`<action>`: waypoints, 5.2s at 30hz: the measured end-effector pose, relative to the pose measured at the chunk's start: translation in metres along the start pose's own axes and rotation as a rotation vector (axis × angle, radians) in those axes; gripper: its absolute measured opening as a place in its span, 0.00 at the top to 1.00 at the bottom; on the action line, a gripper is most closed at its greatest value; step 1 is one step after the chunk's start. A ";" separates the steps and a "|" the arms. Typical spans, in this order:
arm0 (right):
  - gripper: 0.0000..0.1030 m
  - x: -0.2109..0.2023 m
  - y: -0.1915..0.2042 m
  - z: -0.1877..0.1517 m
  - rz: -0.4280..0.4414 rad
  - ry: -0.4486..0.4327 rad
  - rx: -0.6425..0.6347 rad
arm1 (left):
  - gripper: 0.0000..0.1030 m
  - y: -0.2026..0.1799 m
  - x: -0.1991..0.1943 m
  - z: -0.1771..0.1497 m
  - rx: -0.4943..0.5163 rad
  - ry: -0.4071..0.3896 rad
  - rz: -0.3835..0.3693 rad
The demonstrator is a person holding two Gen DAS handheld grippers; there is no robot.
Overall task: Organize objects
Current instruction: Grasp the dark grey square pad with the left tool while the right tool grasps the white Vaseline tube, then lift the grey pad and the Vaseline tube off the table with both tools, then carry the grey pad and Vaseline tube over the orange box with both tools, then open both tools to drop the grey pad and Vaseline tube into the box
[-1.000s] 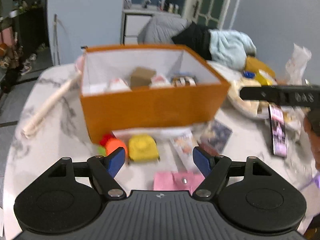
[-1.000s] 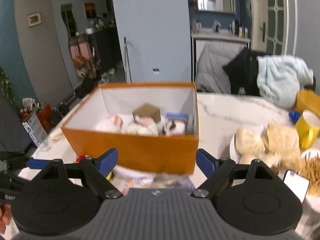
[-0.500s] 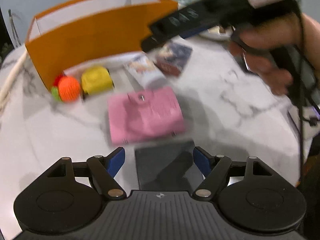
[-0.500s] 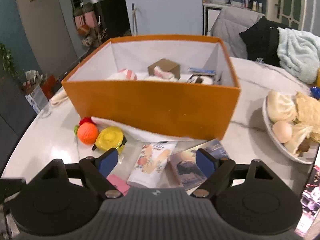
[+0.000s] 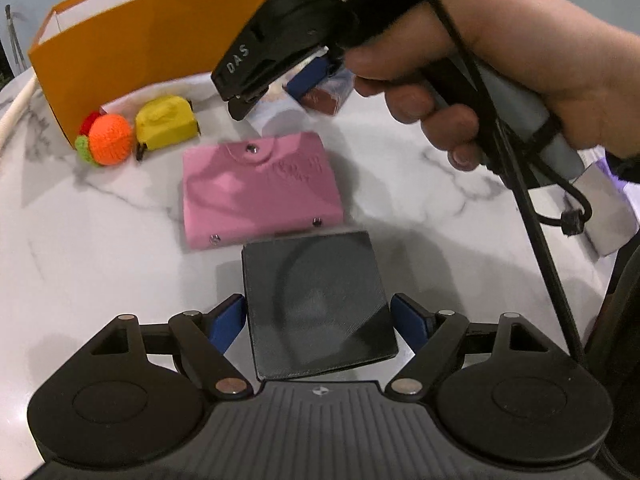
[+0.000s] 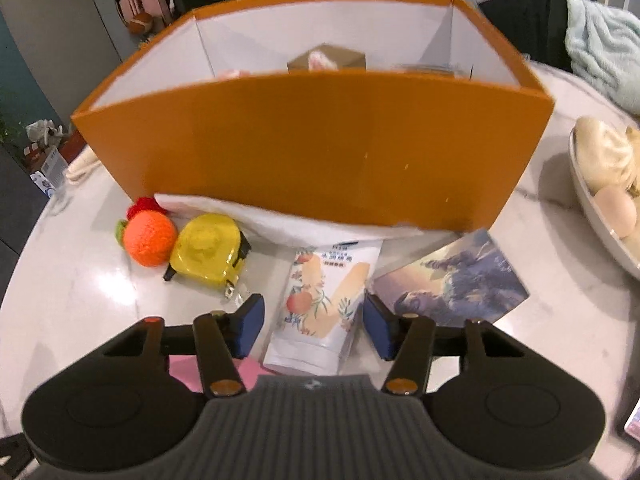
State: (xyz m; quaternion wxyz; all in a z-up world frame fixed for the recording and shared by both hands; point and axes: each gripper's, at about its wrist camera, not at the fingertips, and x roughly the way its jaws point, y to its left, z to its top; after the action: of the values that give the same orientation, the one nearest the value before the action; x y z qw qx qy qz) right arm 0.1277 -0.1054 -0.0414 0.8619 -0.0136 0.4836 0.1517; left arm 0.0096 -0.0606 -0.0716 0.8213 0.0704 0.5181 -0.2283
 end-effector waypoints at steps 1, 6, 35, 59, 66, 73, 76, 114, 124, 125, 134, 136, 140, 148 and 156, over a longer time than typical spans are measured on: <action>0.45 0.002 0.000 -0.001 -0.007 0.005 -0.003 | 0.09 0.000 0.002 -0.001 -0.004 0.006 -0.003; 0.47 0.008 0.006 -0.004 -0.030 0.003 -0.054 | 0.09 -0.001 0.007 -0.002 0.026 0.006 -0.001; 0.47 -0.014 -0.012 -0.029 -0.026 0.106 -0.210 | 0.10 0.058 0.004 -0.005 0.017 -0.049 0.142; 0.54 -0.062 -0.017 -0.013 0.056 0.048 -0.139 | 0.13 0.089 -0.063 0.037 -0.101 -0.203 0.064; 0.54 -0.093 -0.018 0.002 0.112 -0.030 -0.105 | 0.13 0.093 -0.077 0.049 -0.121 -0.255 0.056; 0.54 -0.115 -0.027 0.025 0.157 -0.119 -0.060 | 0.13 0.095 -0.090 0.075 -0.105 -0.319 0.067; 0.54 -0.125 -0.031 0.041 0.167 -0.165 -0.036 | 0.13 0.100 -0.094 0.095 -0.076 -0.346 0.089; 0.54 0.013 -0.054 0.205 -0.054 -0.269 0.127 | 0.13 0.186 0.012 0.239 -0.023 -0.214 0.398; 0.53 0.036 -0.053 0.209 -0.101 -0.245 0.112 | 0.13 0.186 0.027 0.244 -0.006 -0.169 0.435; 0.53 0.038 -0.053 0.209 -0.102 -0.243 0.113 | 0.12 0.186 0.027 0.244 -0.010 -0.169 0.434; 0.51 0.044 -0.052 0.207 -0.121 -0.222 0.113 | 0.10 0.189 0.022 0.246 -0.022 -0.184 0.444; 0.48 0.043 -0.053 0.207 -0.126 -0.226 0.114 | 0.10 0.190 0.021 0.247 -0.030 -0.193 0.443; 0.42 0.038 -0.051 0.207 -0.130 -0.246 0.111 | 0.10 0.189 0.020 0.247 -0.034 -0.199 0.440; 0.43 0.027 -0.058 0.207 -0.139 -0.265 0.122 | 0.10 0.187 0.016 0.244 -0.039 -0.213 0.431; 0.43 0.013 -0.063 0.201 -0.133 -0.272 0.129 | 0.10 0.179 0.002 0.241 -0.025 -0.226 0.439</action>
State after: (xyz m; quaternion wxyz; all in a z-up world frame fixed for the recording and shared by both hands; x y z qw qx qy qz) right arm 0.3183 -0.1283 0.0472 0.9266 0.0304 0.3693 0.0633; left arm 0.2881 0.0125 0.0147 0.9048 0.1452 0.3980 -0.0442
